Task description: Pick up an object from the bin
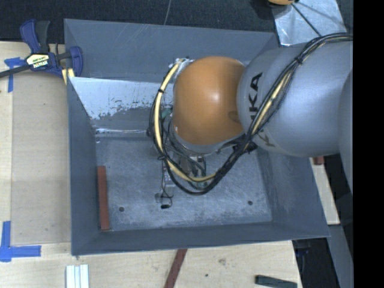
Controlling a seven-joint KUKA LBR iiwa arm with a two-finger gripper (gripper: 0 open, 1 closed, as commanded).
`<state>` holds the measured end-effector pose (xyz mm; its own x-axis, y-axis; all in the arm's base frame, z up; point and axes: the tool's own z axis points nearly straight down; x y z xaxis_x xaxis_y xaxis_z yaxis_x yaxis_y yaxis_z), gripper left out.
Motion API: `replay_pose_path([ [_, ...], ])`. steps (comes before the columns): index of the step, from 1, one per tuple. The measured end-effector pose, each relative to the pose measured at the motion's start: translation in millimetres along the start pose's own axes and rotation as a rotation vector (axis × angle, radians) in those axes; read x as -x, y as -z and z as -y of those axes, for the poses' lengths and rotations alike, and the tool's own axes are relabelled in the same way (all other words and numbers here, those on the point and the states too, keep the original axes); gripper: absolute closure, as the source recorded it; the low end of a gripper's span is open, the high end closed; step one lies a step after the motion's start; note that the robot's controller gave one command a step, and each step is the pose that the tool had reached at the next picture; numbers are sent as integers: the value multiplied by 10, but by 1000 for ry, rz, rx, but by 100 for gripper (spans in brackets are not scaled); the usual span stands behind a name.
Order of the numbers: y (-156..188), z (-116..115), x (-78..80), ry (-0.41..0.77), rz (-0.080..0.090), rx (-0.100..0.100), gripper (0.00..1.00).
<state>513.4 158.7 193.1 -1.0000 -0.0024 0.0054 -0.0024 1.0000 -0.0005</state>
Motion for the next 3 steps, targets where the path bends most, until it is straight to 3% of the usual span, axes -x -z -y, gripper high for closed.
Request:
replay_pose_path([
  [1, 43, 7, 20, -3, 8, 2, 0],
  [2, -324, 338, 152, 88, 13, 3, 0],
  [3, -539, 522, 719, 82, 8, 0, 0],
])
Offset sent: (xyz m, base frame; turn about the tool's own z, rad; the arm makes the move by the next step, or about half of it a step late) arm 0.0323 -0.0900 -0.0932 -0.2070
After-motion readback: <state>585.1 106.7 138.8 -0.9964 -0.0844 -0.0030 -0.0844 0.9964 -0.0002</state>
